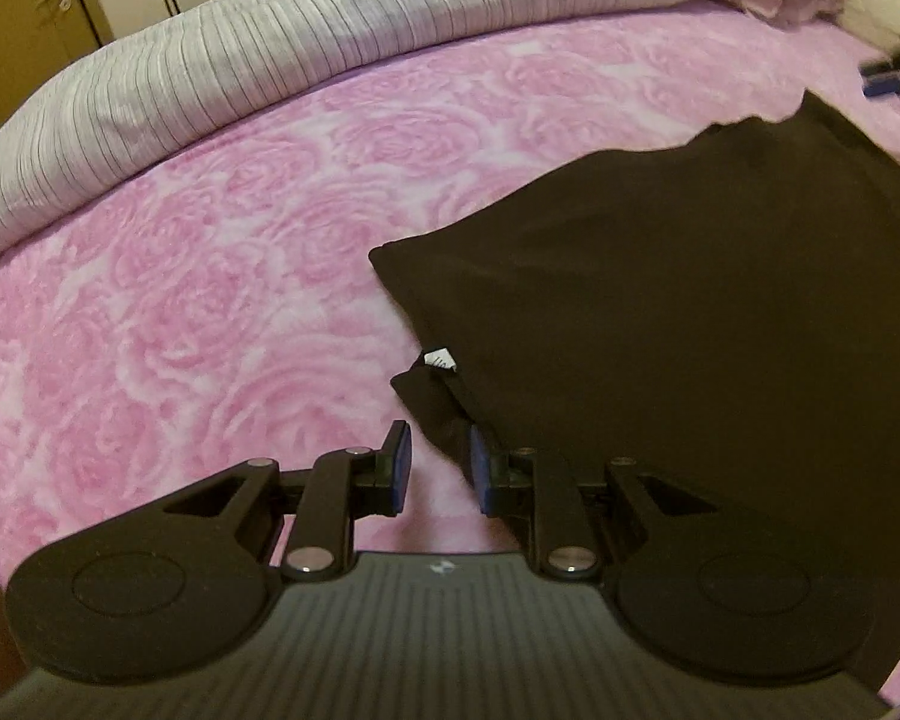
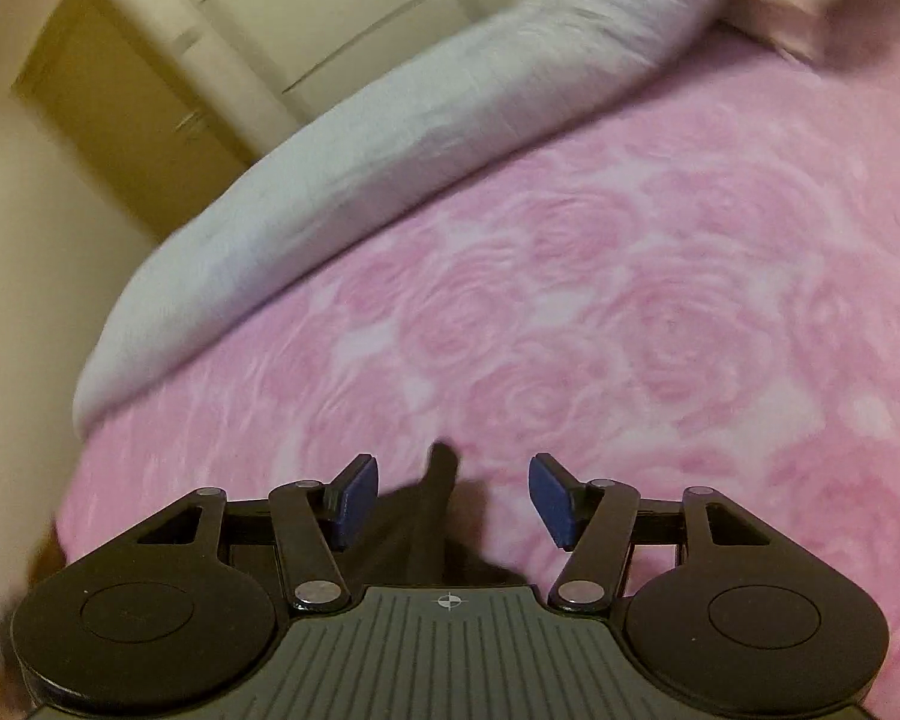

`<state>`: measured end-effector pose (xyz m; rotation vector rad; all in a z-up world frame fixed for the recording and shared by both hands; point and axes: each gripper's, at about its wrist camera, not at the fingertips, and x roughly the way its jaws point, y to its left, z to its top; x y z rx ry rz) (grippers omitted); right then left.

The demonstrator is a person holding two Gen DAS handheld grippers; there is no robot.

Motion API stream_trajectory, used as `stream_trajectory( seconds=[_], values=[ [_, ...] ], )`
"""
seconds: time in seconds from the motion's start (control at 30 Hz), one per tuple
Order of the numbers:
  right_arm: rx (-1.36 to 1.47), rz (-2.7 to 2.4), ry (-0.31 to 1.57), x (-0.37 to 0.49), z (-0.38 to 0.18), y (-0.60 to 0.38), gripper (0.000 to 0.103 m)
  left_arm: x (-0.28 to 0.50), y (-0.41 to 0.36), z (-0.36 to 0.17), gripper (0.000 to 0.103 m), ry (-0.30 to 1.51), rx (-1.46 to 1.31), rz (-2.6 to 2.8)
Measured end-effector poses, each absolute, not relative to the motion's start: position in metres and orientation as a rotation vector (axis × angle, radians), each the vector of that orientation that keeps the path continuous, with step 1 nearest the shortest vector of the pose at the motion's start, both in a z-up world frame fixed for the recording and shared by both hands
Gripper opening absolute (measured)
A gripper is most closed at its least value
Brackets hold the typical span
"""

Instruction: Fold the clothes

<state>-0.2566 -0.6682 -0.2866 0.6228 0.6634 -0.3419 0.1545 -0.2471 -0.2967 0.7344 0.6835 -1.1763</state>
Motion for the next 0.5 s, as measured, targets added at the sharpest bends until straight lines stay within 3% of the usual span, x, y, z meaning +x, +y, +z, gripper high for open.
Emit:
stream_trajectory(
  seconds=[0.3,0.5],
  values=[
    [0.363,-0.513,0.809,-0.258,-0.31,-0.646,0.06,0.153,-0.248,-0.309,0.024,0.669,0.779,-1.169],
    [0.217,-0.633,0.783,-0.276,-0.275,-0.6,0.06,0.154,-0.228,-0.298,0.023,0.644,0.787,-1.094]
  ],
)
